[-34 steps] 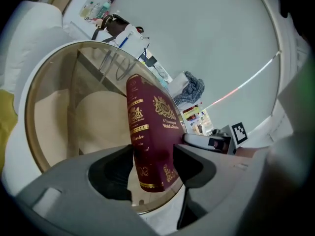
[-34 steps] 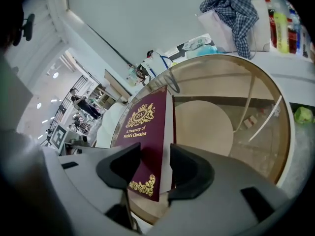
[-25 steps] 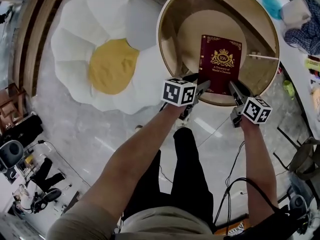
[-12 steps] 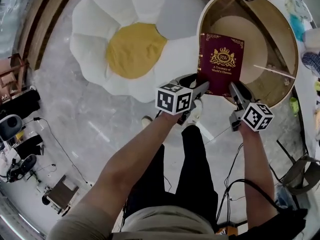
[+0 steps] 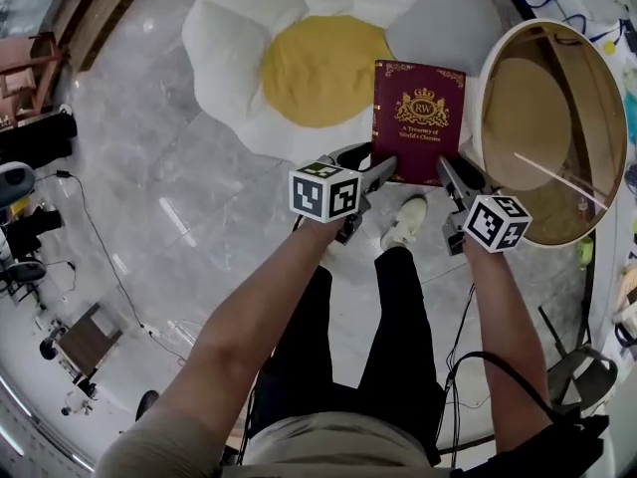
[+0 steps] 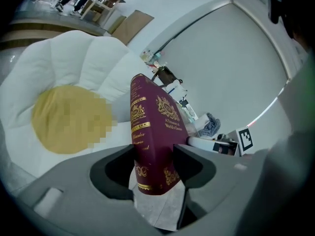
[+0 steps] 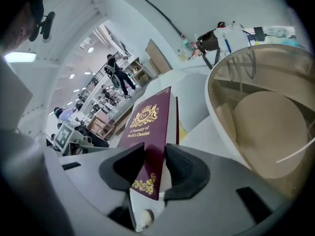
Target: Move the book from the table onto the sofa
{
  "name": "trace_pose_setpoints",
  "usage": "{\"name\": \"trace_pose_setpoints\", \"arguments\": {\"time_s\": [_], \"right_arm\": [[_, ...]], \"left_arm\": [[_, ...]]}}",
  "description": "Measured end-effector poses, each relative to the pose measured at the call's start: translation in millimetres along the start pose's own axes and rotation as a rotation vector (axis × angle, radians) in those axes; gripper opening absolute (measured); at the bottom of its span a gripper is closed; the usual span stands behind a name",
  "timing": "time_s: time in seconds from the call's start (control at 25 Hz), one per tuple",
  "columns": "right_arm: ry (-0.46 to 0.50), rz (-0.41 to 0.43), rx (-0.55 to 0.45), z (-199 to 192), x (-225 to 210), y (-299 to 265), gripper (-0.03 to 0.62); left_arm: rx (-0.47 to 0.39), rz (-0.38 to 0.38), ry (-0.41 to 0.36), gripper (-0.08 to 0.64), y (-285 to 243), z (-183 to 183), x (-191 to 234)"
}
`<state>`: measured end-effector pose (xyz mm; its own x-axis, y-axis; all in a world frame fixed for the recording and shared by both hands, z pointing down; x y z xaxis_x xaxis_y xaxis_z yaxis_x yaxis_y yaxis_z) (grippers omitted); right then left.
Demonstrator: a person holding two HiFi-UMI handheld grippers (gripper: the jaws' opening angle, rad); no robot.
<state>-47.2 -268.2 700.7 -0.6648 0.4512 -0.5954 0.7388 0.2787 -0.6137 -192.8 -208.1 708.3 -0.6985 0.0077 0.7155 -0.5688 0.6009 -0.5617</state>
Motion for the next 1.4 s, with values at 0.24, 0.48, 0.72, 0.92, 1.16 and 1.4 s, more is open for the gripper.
{"name": "trace_pose_setpoints", "arguments": {"time_s": [0.24,0.48,0.72,0.92,1.16,1.4], "right_arm": [[-0.008,-0.003,0.073,-47.7,4.0,-57.2,0.146],[-0.017,-0.044,0.116,-90.6,-30.6,-93.9,0.146],[-0.003,-0.088,0.154,-126.4,-63.6,-122.7,0.146],[0.022,-0.119,0.165,-139.2,-81.9,-138.5,0.146],[0.021,-0.114,0.159,-139.5,-87.6,-138.3,0.153],[0.060,-0.169,0.158,-130.5,-81.4,-121.4,0.170]], "left_arm": [[-0.020,0.006,0.067,0.241,7.0,-36.1,69.7],[0.006,-0.029,0.123,0.241,-27.1,-76.9,119.8],[0.017,-0.076,0.186,0.241,-64.2,-112.6,164.2],[0.066,-0.110,0.177,0.241,-90.0,-132.4,187.8],[0.086,-0.137,0.172,0.242,-98.6,-135.0,191.7],[0.129,-0.069,0.117,0.241,-81.9,-133.3,182.0]]}}
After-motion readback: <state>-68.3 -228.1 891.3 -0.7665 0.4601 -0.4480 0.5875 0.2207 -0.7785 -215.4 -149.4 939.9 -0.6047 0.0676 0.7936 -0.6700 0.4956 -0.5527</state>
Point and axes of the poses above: the fingertips, and each gripper's own axes: y backward along the fingers, x to its left, z out of its top, the point moved 3 cm from there along y, backward along the fingers, and after that the axes turned 2 degrees about -z, right-handed, at the moved point
